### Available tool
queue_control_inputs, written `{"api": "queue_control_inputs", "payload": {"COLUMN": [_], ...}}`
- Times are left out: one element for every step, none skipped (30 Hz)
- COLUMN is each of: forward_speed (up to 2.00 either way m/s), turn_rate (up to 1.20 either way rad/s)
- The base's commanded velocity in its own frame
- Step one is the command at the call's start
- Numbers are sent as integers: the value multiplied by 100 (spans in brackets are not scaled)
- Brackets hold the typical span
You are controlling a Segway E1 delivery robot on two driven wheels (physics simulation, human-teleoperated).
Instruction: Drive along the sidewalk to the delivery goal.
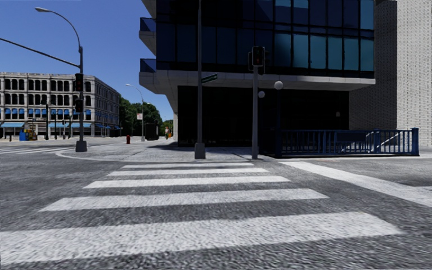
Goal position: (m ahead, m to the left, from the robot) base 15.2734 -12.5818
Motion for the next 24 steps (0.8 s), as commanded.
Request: {"api": "queue_control_inputs", "payload": {"forward_speed": [200, 200, 200, 200, 200, 200, 200, 200, 200, 200, 200, 200, 200, 200, 200, 200, 200, 200, 200, 200, 200, 200, 200, 200], "turn_rate": [-11, -11, -11, -13, -13, -18, -21, -22, -22, -22, -22, -22, -22, -22, -22, -22, -22, -22, -22, -22, -22, -22, -22, -22]}}
